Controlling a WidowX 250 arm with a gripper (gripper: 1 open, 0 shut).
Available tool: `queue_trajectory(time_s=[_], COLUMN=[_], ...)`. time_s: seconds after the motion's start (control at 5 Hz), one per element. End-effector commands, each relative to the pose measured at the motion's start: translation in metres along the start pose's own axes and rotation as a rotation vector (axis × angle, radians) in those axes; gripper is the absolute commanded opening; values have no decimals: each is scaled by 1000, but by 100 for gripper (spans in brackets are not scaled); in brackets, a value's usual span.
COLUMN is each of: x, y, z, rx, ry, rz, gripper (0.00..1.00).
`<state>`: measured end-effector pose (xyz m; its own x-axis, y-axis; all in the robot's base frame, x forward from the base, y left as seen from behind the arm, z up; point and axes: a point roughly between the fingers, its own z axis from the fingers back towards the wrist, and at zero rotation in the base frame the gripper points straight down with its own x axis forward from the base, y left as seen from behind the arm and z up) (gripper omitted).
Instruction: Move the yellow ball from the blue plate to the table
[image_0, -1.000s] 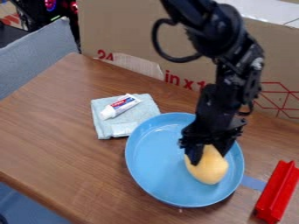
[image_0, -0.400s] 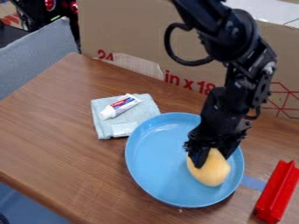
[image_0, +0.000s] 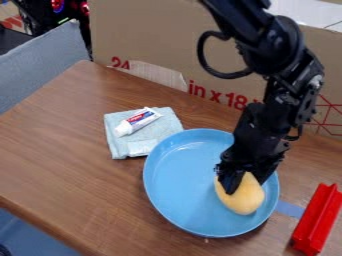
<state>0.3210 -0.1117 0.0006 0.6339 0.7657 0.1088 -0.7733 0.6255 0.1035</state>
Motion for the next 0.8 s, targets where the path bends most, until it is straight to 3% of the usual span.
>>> queue_trajectory(time_s=[0.0,0.4,0.6], x=[-7,-4,9], y=[-1,14,18], z=[-13,-18,-21], rx=[59,63,69], ry=[22,22,23], rz=[-14,6,8], gripper=[0,0,0])
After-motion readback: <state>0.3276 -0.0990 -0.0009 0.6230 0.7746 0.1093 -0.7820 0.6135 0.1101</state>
